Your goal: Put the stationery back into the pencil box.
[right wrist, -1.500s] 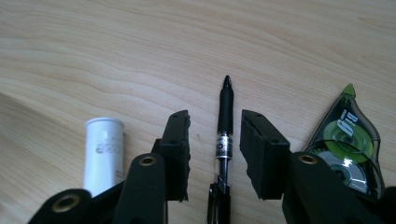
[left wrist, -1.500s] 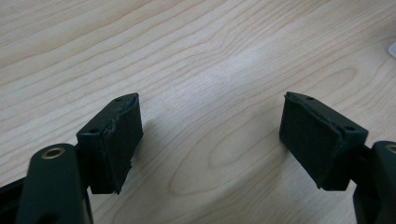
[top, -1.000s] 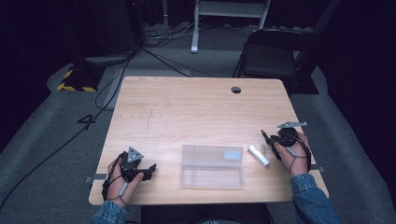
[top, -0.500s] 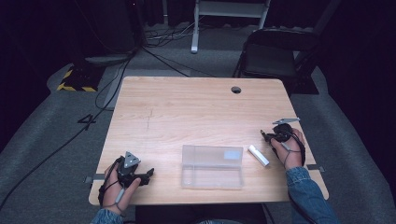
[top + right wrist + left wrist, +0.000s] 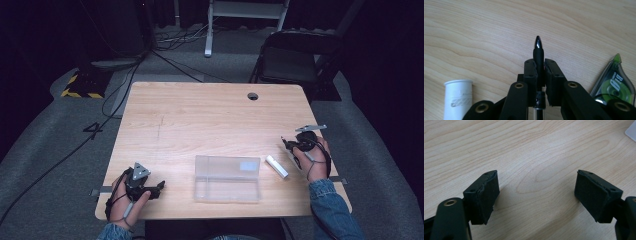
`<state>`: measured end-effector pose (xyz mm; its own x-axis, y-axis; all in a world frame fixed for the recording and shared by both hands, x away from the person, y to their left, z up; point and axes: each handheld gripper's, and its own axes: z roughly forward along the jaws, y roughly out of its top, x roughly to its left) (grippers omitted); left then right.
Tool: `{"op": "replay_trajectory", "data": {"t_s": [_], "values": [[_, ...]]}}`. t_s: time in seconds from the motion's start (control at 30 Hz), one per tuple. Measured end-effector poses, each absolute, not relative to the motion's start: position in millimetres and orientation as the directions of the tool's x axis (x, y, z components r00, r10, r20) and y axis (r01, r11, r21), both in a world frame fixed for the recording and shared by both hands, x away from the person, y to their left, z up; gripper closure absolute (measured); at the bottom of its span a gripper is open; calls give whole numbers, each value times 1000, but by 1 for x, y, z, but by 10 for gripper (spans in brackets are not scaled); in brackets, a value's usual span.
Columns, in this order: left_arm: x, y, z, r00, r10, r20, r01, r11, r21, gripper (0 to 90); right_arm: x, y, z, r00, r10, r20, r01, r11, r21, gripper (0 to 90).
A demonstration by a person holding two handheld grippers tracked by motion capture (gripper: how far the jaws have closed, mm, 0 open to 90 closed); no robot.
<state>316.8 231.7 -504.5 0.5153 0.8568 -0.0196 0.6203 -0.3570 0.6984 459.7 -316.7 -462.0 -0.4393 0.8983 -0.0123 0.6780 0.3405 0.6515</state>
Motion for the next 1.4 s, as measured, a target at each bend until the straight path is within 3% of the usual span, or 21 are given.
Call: {"op": "replay_trajectory", "data": {"t_s": [0.63,1.4], "values": [[320,231,-505,519,854,-23,621,-359,697,176,422,-277,-399,-570,820,-52,509,402,761,805],[320,231,-505,519,854,-22,620,-359,697,175,388,-213,-384,-788,616,-3,368,475,800,804]]}}
